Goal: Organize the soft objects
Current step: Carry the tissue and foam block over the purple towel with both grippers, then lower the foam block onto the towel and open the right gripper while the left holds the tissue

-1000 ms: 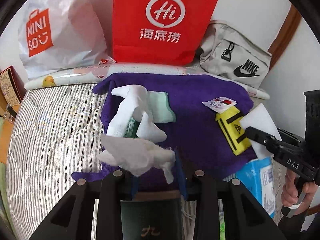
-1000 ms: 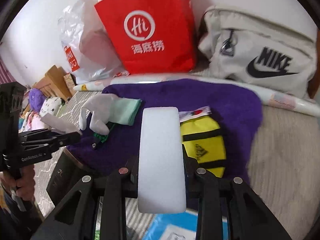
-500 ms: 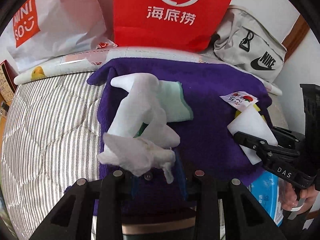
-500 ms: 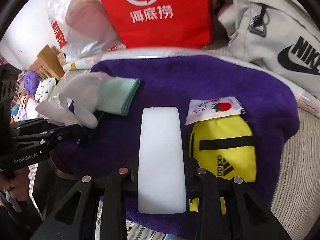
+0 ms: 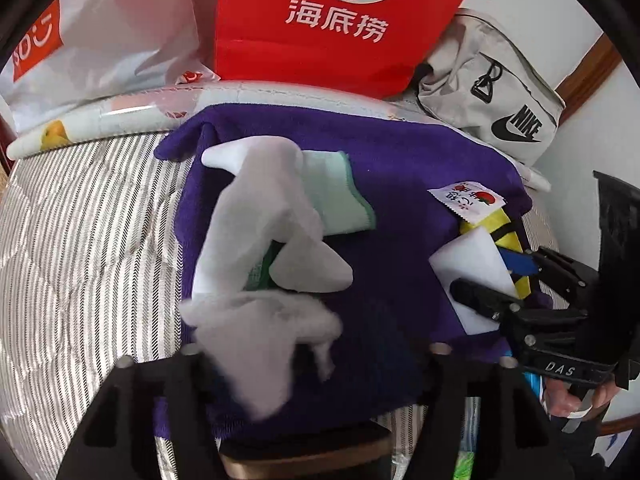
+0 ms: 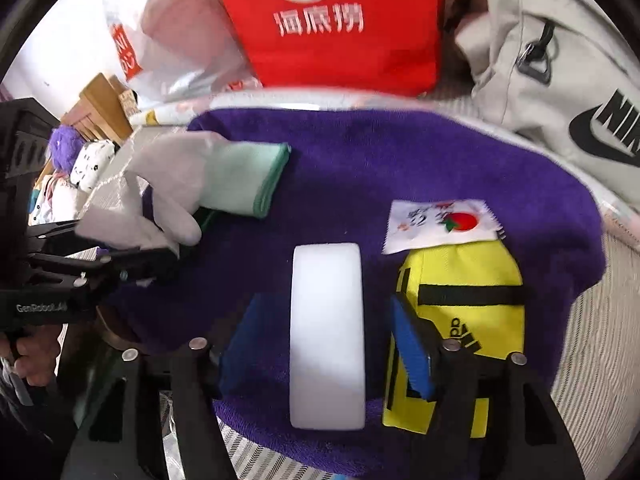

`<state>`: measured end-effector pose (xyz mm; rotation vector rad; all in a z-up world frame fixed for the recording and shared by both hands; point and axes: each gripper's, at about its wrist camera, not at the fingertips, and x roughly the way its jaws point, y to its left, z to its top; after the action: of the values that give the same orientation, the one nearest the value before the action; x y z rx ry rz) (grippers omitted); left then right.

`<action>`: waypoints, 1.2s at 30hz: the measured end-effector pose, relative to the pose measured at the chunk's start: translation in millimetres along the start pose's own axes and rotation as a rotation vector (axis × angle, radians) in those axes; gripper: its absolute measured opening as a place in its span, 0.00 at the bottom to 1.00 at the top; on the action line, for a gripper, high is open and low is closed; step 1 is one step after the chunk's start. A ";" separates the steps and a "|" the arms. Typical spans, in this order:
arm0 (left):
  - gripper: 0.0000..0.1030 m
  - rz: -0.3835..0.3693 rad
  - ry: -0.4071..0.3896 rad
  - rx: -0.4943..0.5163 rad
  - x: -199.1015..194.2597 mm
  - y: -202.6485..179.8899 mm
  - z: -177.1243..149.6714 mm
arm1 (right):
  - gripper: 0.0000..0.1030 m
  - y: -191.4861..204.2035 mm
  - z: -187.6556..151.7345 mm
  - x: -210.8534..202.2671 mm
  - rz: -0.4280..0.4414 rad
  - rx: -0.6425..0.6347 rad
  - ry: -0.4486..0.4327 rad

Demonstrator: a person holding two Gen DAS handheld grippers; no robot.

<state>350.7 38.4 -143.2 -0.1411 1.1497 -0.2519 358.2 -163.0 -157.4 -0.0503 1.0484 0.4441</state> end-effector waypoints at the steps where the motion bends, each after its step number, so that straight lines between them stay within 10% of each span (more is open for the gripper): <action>1: 0.64 0.011 -0.006 0.010 -1.7 -2.1 -0.9 | 0.64 -0.7 -0.8 -3.3 -0.010 0.002 -0.005; 21: 0.81 0.038 -0.142 -0.079 -60.9 4.4 -1.4 | 0.64 27.4 -59.4 -84.6 0.002 -0.022 -0.126; 28: 0.84 -0.146 -0.169 -0.100 -70.3 2.7 -2.8 | 0.64 42.4 -79.4 -91.1 0.025 -0.042 -0.131; 36: 0.92 -0.158 -0.230 0.038 -71.2 -17.8 -13.3 | 0.64 45.6 -86.6 -77.5 0.034 -0.047 -0.117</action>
<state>308.9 40.6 -81.5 -0.2219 0.9061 -0.3871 237.0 -168.7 -128.0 -0.0479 0.9252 0.4968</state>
